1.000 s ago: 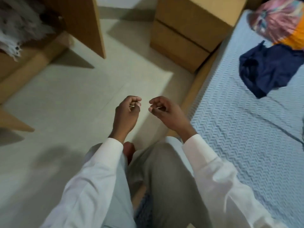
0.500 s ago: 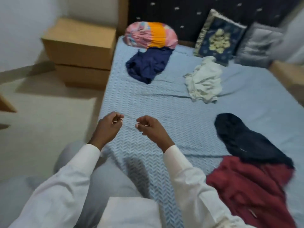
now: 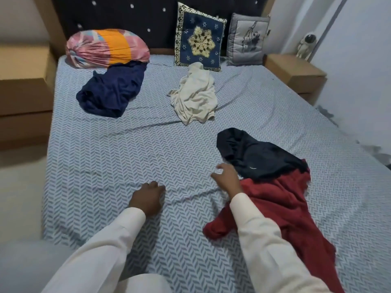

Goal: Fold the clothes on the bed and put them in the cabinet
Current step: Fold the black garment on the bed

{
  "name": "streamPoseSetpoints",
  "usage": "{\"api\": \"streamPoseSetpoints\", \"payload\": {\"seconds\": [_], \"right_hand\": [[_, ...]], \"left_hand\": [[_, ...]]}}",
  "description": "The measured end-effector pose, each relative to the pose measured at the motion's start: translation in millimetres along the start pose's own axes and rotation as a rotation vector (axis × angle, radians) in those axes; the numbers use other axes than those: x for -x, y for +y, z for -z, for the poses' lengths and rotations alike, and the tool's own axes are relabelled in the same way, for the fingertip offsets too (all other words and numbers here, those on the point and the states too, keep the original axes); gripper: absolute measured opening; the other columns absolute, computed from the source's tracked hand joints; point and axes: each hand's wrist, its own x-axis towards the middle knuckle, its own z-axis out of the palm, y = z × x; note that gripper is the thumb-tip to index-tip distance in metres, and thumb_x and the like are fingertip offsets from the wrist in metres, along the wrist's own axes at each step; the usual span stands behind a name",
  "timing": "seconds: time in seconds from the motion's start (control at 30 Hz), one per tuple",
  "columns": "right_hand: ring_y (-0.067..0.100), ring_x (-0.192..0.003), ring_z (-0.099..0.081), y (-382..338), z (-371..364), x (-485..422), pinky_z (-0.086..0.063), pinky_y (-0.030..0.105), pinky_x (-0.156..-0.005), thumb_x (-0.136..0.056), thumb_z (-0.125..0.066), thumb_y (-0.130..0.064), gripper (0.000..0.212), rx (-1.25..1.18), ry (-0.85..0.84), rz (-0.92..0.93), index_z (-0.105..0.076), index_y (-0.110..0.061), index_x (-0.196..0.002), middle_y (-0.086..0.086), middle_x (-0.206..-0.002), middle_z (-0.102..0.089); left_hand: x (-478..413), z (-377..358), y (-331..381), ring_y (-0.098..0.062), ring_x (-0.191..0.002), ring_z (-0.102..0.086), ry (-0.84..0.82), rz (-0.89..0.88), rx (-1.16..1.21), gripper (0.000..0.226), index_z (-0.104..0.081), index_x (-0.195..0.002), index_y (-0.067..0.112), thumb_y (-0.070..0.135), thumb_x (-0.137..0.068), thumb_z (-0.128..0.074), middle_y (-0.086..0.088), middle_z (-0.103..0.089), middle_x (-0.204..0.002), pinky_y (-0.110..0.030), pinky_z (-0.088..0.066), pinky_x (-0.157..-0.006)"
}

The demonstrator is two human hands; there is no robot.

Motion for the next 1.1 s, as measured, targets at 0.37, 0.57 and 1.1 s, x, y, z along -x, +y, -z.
{"api": "streamPoseSetpoints", "payload": {"seconds": [0.37, 0.57, 1.1], "right_hand": [[0.032, -0.106, -0.063, 38, 31, -68, -0.05, 0.035, -0.091, -0.08, -0.053, -0.012, 0.026, 0.481, -0.074, -0.116, -0.069, -0.012, -0.1, 0.012, -0.113, -0.069], [0.011, -0.091, -0.068, -38, -2, -31, -0.049, 0.018, -0.079, -0.082, -0.071, -0.007, 0.017, -0.112, -0.232, 0.108, -0.078, -0.017, -0.094, -0.004, -0.093, -0.074], [0.018, -0.086, -0.064, -142, -91, 77, -0.056, 0.048, -0.084, -0.082, -0.075, -0.023, 0.029, 0.039, -0.736, 0.373, -0.059, -0.024, -0.106, 0.002, -0.096, -0.069]], "left_hand": [[-9, -5, -15, -0.023, -0.136, -0.038, 0.021, 0.008, 0.084, 0.057, -0.043, -0.139, 0.027, 0.035, -0.086, -0.063, 0.0, -0.03, -0.154, -0.037, -0.043, -0.101], [2, -2, -41, -0.018, -0.115, -0.057, 0.06, 0.085, 0.753, 0.053, -0.056, -0.131, 0.019, 0.045, -0.086, -0.068, -0.004, -0.06, -0.124, -0.031, -0.045, -0.096], [79, 28, -114, -0.036, -0.101, -0.063, 0.284, 0.421, 2.047, 0.039, -0.061, -0.12, 0.003, -0.001, -0.081, -0.057, -0.026, -0.063, -0.12, -0.053, -0.048, -0.095]]}}
